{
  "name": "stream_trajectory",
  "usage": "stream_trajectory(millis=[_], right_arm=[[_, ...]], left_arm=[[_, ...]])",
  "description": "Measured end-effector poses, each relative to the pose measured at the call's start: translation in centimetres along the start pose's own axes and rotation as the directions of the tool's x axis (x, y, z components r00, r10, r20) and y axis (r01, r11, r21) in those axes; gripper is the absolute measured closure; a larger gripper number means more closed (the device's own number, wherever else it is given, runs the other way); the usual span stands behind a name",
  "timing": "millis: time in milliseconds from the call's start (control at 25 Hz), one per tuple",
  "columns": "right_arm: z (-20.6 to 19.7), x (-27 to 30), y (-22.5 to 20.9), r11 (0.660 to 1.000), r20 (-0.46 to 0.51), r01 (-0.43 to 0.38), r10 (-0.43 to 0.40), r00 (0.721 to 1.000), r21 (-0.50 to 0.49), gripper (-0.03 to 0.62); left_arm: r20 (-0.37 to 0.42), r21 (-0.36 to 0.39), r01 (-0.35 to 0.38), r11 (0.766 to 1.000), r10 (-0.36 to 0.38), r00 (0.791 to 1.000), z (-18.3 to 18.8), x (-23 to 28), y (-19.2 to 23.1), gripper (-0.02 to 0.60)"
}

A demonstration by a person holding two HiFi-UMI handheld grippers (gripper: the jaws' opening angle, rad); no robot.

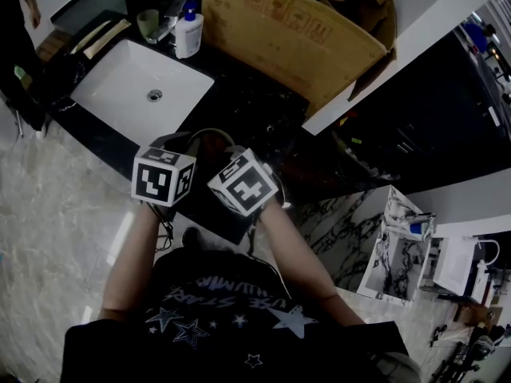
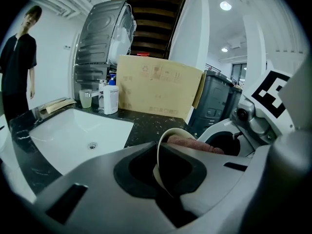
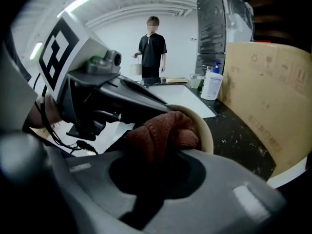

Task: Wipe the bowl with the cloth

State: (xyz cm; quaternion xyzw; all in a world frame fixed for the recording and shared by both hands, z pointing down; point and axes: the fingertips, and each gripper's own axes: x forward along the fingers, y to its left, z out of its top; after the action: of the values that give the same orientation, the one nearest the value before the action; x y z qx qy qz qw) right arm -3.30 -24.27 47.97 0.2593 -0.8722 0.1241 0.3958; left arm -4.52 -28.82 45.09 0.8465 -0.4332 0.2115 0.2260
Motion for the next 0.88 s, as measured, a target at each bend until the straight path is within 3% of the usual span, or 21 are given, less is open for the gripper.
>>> stream_trajectory(millis=[280,680,880], right_arm=[[0.8,-0.4,-0.5,0.995,0.093,-0.035,0.027,0.995,0.089,0.546],[1.6,-4.8,-2.8,0.994,0.207,0.062,-0.080,0.975,0.095,0.546],[0.9,-8.2,-4.9,0.979,0.267,0.111,-0.155,0.951,0.170,0.545]], left_arm=[[0.014,-0.011,0.004,1.000,-0.004,1.000,0.0,-0.1,0.2,0.561],[-0.017,-0.036,-0.047,0.998,0.046,0.999,-1.5,0.1,2.4,0.563],[0.000,-0.091,-0.101,0.991,0.101,0.995,-1.3,-0.7,5.0,0.563]])
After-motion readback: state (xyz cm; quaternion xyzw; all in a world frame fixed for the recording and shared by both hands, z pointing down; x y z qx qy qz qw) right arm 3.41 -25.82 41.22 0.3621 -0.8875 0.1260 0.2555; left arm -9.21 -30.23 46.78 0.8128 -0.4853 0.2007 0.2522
